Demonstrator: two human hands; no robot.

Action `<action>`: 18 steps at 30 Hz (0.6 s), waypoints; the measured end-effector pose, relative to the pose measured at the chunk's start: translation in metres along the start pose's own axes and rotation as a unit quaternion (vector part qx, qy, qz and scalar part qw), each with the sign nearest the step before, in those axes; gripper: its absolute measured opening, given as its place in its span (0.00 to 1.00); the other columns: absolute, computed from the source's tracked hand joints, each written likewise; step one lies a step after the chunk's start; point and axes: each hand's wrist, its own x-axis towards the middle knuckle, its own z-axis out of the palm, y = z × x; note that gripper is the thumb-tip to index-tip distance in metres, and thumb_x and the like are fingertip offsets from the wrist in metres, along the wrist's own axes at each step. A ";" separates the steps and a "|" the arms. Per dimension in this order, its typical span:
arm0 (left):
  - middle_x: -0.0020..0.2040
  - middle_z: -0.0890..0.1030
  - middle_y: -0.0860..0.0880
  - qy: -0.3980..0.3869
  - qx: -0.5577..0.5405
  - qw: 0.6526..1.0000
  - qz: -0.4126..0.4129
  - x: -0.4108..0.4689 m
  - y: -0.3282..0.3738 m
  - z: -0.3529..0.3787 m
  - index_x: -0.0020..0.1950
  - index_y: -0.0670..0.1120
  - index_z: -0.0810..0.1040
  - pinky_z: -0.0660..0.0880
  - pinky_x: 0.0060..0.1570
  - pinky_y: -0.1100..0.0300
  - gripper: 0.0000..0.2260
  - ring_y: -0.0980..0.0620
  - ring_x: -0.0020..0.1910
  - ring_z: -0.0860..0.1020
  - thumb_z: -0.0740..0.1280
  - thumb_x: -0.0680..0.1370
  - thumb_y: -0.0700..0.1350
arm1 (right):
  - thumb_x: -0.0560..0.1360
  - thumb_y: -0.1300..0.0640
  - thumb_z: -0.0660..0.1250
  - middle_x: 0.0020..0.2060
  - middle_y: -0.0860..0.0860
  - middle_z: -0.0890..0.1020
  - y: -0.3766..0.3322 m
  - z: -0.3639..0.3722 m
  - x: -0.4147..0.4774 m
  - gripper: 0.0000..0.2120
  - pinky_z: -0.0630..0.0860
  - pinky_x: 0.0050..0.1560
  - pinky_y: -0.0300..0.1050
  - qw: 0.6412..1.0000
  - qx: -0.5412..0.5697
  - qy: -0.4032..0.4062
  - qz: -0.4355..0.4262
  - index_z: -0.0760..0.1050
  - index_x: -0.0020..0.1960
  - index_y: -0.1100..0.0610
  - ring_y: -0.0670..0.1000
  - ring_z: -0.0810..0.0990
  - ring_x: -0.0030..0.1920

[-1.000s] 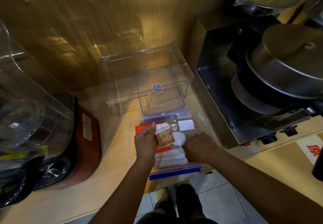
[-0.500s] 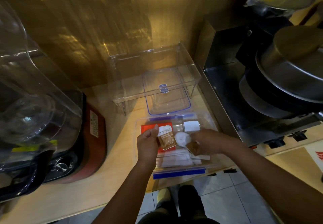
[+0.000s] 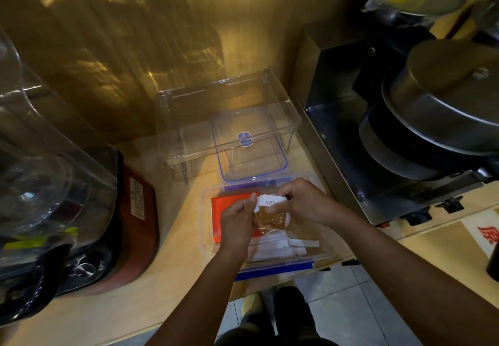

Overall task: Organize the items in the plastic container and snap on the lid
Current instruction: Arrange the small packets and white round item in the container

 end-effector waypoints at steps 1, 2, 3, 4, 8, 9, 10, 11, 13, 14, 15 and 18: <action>0.30 0.79 0.45 -0.004 0.001 1.000 0.000 -0.001 -0.001 0.000 0.36 0.41 0.78 0.77 0.31 0.60 0.13 0.49 0.31 0.78 0.64 0.78 0.46 | 0.69 0.55 0.74 0.41 0.58 0.84 0.001 0.003 0.002 0.09 0.79 0.49 0.54 1.000 -0.007 0.009 0.005 0.80 0.41 0.60 0.56 0.83 0.44; 0.31 0.78 0.43 -0.006 0.004 1.000 -0.001 -0.001 -0.001 0.001 0.36 0.41 0.77 0.77 0.30 0.60 0.13 0.48 0.32 0.77 0.64 0.78 0.46 | 0.69 0.55 0.74 0.41 0.58 0.83 0.001 0.006 0.004 0.09 0.79 0.48 0.54 1.000 -0.014 0.014 0.008 0.79 0.40 0.60 0.57 0.82 0.43; 0.33 0.78 0.41 -0.008 0.009 1.000 -0.003 -0.002 -0.002 0.001 0.36 0.40 0.77 0.77 0.30 0.60 0.13 0.46 0.33 0.77 0.63 0.78 0.46 | 0.68 0.55 0.74 0.40 0.57 0.83 0.002 0.008 0.005 0.08 0.78 0.47 0.52 1.000 -0.021 0.017 0.011 0.78 0.40 0.59 0.56 0.82 0.43; 0.35 0.78 0.39 -0.009 0.013 1.000 -0.005 -0.002 -0.002 0.001 0.37 0.40 0.77 0.77 0.30 0.60 0.13 0.45 0.34 0.77 0.63 0.78 0.47 | 0.68 0.55 0.74 0.38 0.55 0.82 0.003 0.009 0.006 0.08 0.78 0.45 0.50 0.999 -0.026 0.018 0.011 0.77 0.39 0.57 0.54 0.82 0.41; 0.39 0.77 0.35 -0.011 0.011 1.000 -0.015 -0.003 -0.003 -0.002 0.41 0.37 0.78 0.76 0.34 0.56 0.14 0.41 0.37 0.76 0.64 0.78 0.47 | 0.69 0.58 0.74 0.38 0.52 0.80 0.005 0.013 0.006 0.07 0.76 0.41 0.46 0.998 -0.057 -0.002 -0.003 0.77 0.39 0.59 0.52 0.80 0.40; 0.39 0.77 0.35 -0.012 0.014 1.000 -0.015 -0.003 -0.003 -0.002 0.42 0.35 0.78 0.76 0.33 0.57 0.15 0.42 0.37 0.75 0.64 0.78 0.47 | 0.68 0.58 0.75 0.40 0.54 0.81 0.004 0.013 0.006 0.08 0.77 0.42 0.48 0.998 -0.065 -0.005 -0.007 0.78 0.41 0.62 0.54 0.81 0.41; 0.39 0.77 0.35 -0.014 0.019 1.000 -0.015 -0.002 -0.004 -0.003 0.44 0.33 0.77 0.76 0.32 0.58 0.16 0.42 0.37 0.75 0.64 0.78 0.47 | 0.68 0.59 0.75 0.43 0.56 0.81 0.004 0.014 0.006 0.10 0.77 0.44 0.50 0.997 -0.078 -0.005 -0.014 0.78 0.42 0.64 0.55 0.80 0.43; 0.39 0.76 0.36 -0.016 0.027 0.999 -0.015 -0.002 -0.005 -0.003 0.45 0.31 0.76 0.76 0.30 0.60 0.17 0.43 0.37 0.74 0.63 0.78 0.47 | 0.67 0.59 0.76 0.45 0.57 0.80 0.003 0.015 0.007 0.11 0.77 0.46 0.50 0.995 -0.095 -0.002 -0.021 0.78 0.43 0.64 0.56 0.80 0.45; 0.39 0.75 0.38 -0.019 0.049 0.999 -0.010 0.000 -0.006 -0.003 0.47 0.29 0.74 0.76 0.28 0.62 0.18 0.43 0.38 0.73 0.63 0.78 0.47 | 0.66 0.60 0.76 0.47 0.53 0.77 0.002 0.016 0.007 0.11 0.77 0.49 0.52 0.993 -0.113 0.002 -0.027 0.78 0.43 0.65 0.55 0.79 0.46; 0.39 0.75 0.38 -0.023 0.057 0.998 -0.008 0.000 -0.007 -0.003 0.47 0.30 0.74 0.76 0.27 0.62 0.18 0.43 0.38 0.73 0.63 0.78 0.47 | 0.66 0.61 0.76 0.46 0.52 0.78 0.003 0.016 0.007 0.12 0.78 0.50 0.54 0.994 -0.103 -0.003 -0.027 0.78 0.43 0.66 0.57 0.79 0.47; 0.39 0.75 0.38 -0.028 0.062 0.998 -0.007 -0.001 -0.006 -0.003 0.46 0.30 0.75 0.75 0.27 0.62 0.18 0.44 0.36 0.73 0.63 0.78 0.47 | 0.66 0.62 0.76 0.45 0.53 0.79 0.004 0.016 0.006 0.12 0.79 0.51 0.56 0.996 -0.087 -0.010 -0.025 0.77 0.44 0.67 0.58 0.80 0.47; 0.36 0.78 0.38 -0.040 0.070 0.997 0.000 -0.002 -0.005 -0.003 0.44 0.34 0.78 0.76 0.29 0.61 0.16 0.46 0.32 0.76 0.63 0.78 0.48 | 0.67 0.62 0.75 0.45 0.58 0.80 0.008 0.015 0.005 0.11 0.80 0.50 0.56 0.997 -0.070 -0.018 -0.020 0.76 0.43 0.67 0.58 0.81 0.46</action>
